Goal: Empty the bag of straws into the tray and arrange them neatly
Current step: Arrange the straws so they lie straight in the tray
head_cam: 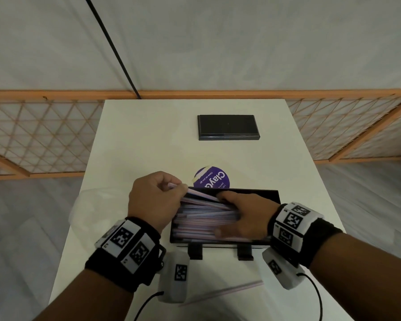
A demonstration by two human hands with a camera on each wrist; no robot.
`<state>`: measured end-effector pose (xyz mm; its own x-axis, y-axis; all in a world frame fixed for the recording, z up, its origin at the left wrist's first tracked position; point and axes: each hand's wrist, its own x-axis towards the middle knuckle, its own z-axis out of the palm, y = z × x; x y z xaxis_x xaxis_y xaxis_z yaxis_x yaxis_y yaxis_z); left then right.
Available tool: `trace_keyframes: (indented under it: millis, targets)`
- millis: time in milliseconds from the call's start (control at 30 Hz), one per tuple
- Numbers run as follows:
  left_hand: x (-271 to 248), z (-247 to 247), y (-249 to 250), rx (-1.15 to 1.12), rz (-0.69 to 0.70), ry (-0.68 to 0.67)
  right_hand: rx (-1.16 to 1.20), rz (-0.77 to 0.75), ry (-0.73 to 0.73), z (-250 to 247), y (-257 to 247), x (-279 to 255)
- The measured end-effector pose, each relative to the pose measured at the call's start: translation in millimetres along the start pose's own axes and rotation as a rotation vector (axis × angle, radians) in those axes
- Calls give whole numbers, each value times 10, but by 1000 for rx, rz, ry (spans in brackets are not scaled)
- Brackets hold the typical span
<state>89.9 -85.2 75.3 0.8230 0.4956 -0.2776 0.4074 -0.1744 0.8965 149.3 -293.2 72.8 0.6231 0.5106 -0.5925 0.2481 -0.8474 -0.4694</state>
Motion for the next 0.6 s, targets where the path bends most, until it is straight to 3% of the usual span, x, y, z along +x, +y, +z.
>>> trace_keyframes:
  millis: [167, 333, 433, 600]
  targets:
    - [37, 45, -146, -7, -47, -26, -70, 13, 37, 66, 65, 81]
    - [-6, 186, -268, 396, 157, 7, -258, 173, 12, 226, 4, 65]
    - [9, 297, -330, 280, 193, 19, -297, 174, 49, 315, -33, 75]
    - [15, 404, -349, 203, 187, -69, -384, 155, 120, 480, -150, 137]
